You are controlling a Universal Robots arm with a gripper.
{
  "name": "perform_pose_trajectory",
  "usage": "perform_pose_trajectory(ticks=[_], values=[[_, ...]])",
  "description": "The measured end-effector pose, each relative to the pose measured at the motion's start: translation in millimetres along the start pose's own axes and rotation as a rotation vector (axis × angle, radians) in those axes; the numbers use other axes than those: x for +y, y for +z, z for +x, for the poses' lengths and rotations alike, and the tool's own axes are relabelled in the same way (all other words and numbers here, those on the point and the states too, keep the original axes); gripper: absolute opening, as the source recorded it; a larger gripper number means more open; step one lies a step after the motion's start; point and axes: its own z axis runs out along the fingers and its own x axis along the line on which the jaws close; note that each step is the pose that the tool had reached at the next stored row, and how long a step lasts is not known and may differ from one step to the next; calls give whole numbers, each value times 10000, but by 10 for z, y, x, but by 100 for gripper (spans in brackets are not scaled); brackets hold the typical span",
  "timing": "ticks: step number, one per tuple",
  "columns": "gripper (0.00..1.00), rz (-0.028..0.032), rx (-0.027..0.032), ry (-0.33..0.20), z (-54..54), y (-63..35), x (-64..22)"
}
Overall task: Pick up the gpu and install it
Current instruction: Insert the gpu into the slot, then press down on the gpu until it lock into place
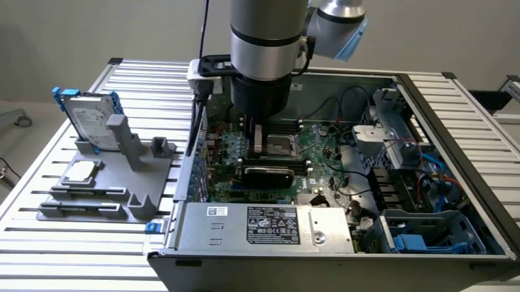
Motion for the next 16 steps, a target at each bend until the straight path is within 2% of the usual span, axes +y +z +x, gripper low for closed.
perform_pose_trajectory(ticks=[13, 16], values=[[11, 0, 1, 0, 0, 1, 0], [11, -1, 2, -1, -2, 35, -1]])
